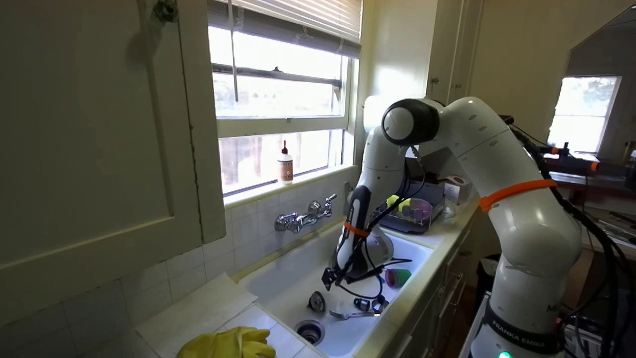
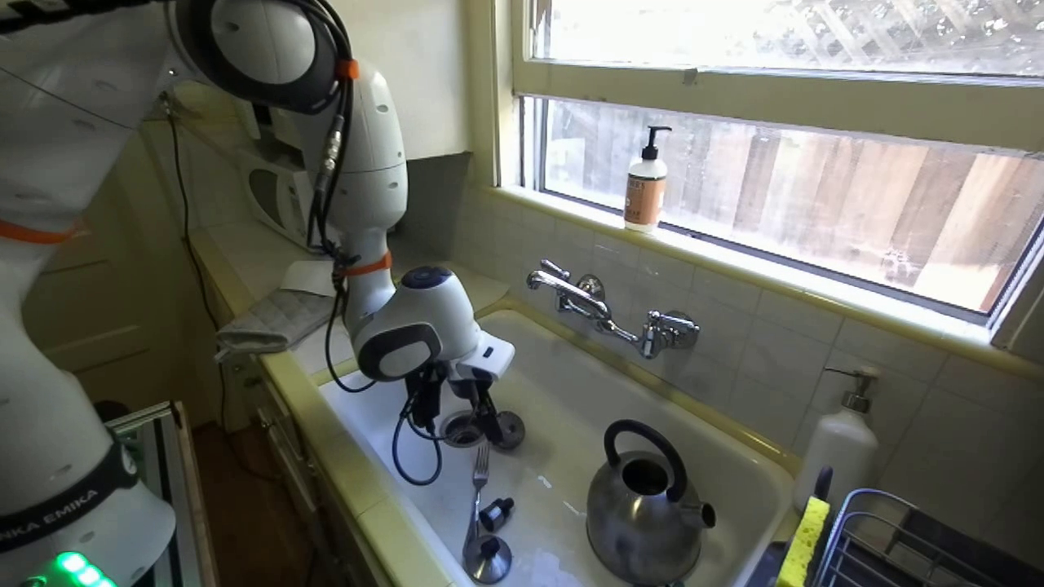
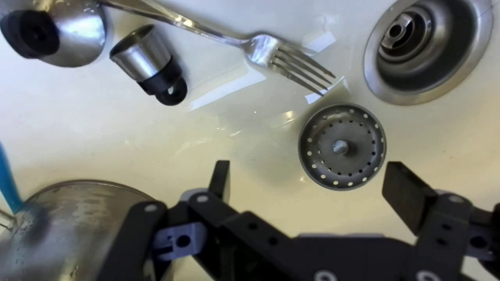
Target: Remove the plug from the drain.
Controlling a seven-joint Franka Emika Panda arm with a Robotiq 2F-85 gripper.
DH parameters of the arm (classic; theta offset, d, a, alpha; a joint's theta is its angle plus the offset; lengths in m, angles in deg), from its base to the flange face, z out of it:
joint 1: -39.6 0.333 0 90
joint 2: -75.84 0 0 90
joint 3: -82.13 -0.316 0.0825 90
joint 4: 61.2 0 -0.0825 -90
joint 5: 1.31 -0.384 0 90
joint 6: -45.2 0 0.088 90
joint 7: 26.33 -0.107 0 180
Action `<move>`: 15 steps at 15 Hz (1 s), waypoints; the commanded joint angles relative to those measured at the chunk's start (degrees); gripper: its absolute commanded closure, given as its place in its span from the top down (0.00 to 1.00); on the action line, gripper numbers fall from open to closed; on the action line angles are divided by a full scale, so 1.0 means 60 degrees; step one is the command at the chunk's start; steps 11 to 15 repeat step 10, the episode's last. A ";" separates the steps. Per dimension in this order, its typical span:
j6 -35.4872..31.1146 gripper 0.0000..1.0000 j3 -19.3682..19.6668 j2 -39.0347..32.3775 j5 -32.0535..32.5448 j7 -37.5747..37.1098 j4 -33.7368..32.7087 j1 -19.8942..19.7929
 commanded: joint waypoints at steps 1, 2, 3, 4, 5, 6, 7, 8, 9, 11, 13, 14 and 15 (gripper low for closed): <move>0.0022 1.00 0.0313 0.0750 0.0494 0.0662 0.0743 0.0405; 0.0030 1.00 0.0290 0.0872 0.0619 0.0786 0.0847 0.0410; 0.0036 1.00 0.0267 0.0976 0.0735 0.0894 0.0928 0.0402; 0.0023 1.00 0.0242 0.1069 0.0829 0.0979 0.1015 0.0389; 0.0019 1.00 0.0214 0.1172 0.0924 0.1046 0.1105 0.0370; 0.0001 1.00 0.0205 0.1260 0.0981 0.1072 0.1194 0.0368; 0.0018 1.00 0.0168 0.0871 0.0817 0.0862 0.0767 0.0337; 0.0018 1.00 0.0167 0.0955 0.0863 0.0907 0.0845 0.0337; 0.0018 1.00 0.0167 0.1019 0.0890 0.0929 0.0906 0.0337; 0.0018 1.00 0.0167 0.1054 0.0906 0.0945 0.0939 0.0337; 0.0018 1.00 0.0167 0.1054 0.0906 0.0945 0.0939 0.0337; 0.0018 1.00 0.0167 0.1054 0.0906 0.0945 0.0939 0.0337; 0.0018 1.00 0.0167 0.1054 0.0906 0.0945 0.0939 0.0337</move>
